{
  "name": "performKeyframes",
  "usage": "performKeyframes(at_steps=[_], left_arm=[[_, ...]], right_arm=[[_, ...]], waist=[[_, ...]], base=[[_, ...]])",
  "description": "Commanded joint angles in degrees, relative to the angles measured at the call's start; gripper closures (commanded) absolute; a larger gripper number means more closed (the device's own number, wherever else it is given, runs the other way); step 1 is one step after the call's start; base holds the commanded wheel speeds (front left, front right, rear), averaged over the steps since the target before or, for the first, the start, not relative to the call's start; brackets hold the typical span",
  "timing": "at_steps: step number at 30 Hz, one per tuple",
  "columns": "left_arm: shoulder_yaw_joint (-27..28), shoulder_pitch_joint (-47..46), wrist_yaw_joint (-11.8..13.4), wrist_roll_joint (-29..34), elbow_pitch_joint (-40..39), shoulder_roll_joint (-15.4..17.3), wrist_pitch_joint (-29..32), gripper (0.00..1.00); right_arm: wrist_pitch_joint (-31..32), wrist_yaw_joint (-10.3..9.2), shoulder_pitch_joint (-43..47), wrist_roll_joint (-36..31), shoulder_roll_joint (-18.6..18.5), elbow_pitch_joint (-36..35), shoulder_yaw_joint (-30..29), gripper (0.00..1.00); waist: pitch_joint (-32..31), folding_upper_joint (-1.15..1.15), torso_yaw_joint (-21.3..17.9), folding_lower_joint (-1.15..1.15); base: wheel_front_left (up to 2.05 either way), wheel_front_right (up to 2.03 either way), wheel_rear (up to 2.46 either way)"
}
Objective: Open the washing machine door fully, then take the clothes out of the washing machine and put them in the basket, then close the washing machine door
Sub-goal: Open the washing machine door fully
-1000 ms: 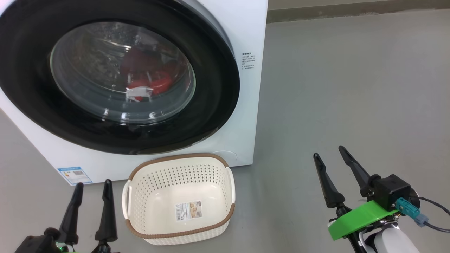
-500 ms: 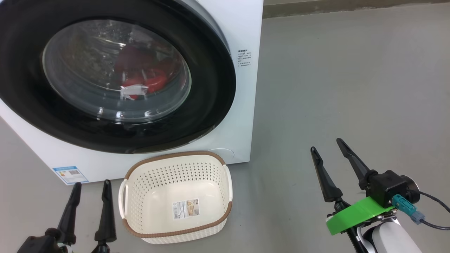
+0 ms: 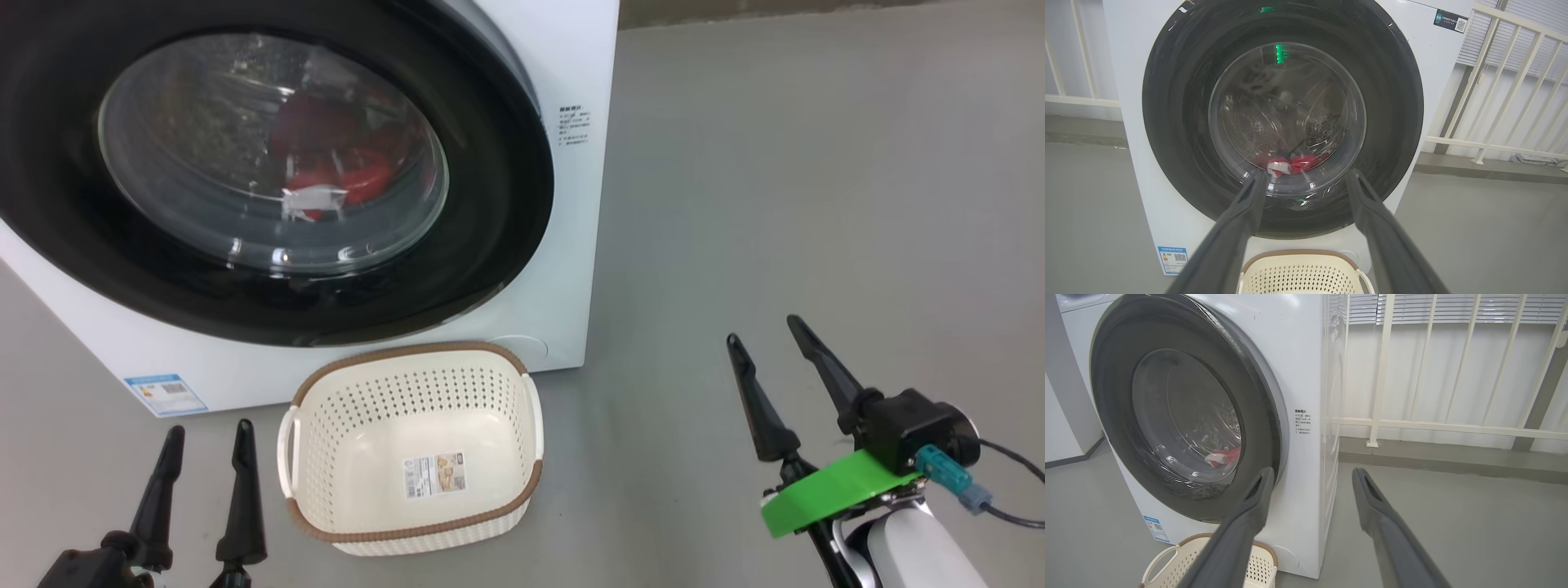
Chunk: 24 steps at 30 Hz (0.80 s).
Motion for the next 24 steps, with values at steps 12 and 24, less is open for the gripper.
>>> performKeyframes(at_steps=[12,24], left_arm=[[1.71,-3.25,-0.34,0.01,-1.72,0.97,-0.69,0.0],[1.46,-7.08,-0.36,-1.21,-2.05,0.97,-0.69,0.0]], right_arm=[[-0.54,-0.04,-6.52,14.58,0.8,-0.95,-1.21,1.0],[-0.54,-0.04,-16.52,34.78,0.93,3.75,0.37,1.0]], waist=[[4.58,0.0,1.86,0.0],[10.7,0.0,4.25,0.0]], base=[[0.0,0.0,0.0],[0.0,0.0,0.0]])
